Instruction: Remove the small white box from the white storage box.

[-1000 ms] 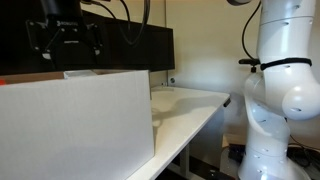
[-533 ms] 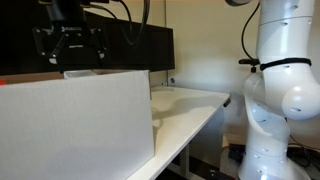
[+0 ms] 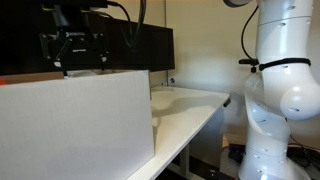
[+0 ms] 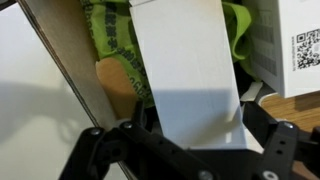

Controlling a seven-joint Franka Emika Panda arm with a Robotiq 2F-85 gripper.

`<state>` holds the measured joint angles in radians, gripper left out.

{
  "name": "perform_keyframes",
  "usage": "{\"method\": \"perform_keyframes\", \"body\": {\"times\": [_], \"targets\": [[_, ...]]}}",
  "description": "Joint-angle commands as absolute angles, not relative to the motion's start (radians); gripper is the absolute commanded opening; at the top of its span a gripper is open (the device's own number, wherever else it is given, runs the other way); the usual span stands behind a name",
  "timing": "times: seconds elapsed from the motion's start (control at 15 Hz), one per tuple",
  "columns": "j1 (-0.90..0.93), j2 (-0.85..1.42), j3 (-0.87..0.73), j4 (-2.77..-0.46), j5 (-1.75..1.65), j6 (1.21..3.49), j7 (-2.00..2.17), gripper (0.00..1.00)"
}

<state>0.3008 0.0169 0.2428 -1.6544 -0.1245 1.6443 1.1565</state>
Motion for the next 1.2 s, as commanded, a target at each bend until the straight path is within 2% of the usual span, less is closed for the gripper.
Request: {"method": "perform_keyframes", "body": {"times": [0.0, 1.13], "targets": [[0.283, 0.03, 0.242, -1.66, -0.086, 1.649, 1.147, 1.0], [0.289, 0.021, 0.238, -1.643, -0.1, 1.657, 1.118, 1.0]]}}
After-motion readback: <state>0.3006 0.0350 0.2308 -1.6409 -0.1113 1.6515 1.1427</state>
